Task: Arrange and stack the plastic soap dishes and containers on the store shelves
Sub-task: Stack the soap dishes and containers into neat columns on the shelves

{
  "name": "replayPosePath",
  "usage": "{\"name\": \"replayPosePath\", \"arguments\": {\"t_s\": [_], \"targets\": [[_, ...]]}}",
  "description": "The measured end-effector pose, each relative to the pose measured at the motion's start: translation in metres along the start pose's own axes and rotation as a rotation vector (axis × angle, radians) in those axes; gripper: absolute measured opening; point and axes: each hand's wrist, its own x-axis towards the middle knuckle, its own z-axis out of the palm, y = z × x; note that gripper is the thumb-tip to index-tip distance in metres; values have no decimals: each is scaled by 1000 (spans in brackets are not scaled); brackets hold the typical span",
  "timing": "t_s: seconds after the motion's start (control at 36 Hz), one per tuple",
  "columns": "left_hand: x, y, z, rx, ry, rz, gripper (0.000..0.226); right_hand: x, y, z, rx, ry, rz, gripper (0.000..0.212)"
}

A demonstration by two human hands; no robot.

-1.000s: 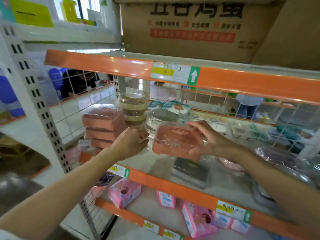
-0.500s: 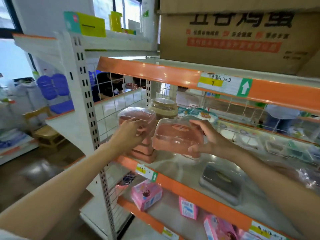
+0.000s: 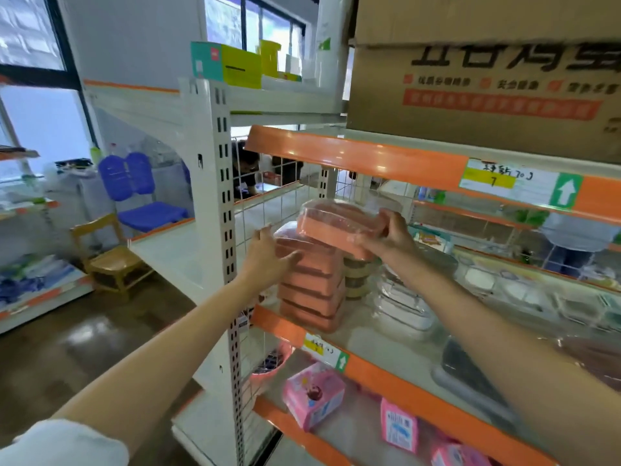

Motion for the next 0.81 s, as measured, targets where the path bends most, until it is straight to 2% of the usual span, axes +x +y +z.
{"name": "replayPosePath", "arguments": {"t_s": [0.06, 0.14, 0.17, 0.22, 0.33, 0.39, 0.64, 0.75, 0.81], "targets": [[6, -1, -2, -73, -53, -50, 75, 12, -6, 15, -1, 25, -3, 106], [14, -8, 1, -271, -134, 2, 20, 21, -11, 37, -36, 60, -15, 98], [17, -11, 3, -358, -145, 37, 16, 22, -12, 43, -50, 57, -10, 98], [20, -16, 6, -468, -161, 81, 22, 22, -10, 51, -74, 49, 18, 106], [33, -17, 12, -461, -185, 46, 21, 24, -8, 56, -77, 91, 63, 113], [42, -17, 15, -440, -196, 21, 31, 27, -11, 56, -86, 118, 91, 118], [57, -27, 25, -409, -169, -46, 61, 33, -13, 62, -133, 117, 94, 111], [55, -26, 25, -432, -182, -22, 64, 34, -8, 59, -111, 112, 102, 113], [54, -24, 25, -416, -192, -10, 58, 33, -7, 57, -107, 94, 118, 118]]}}
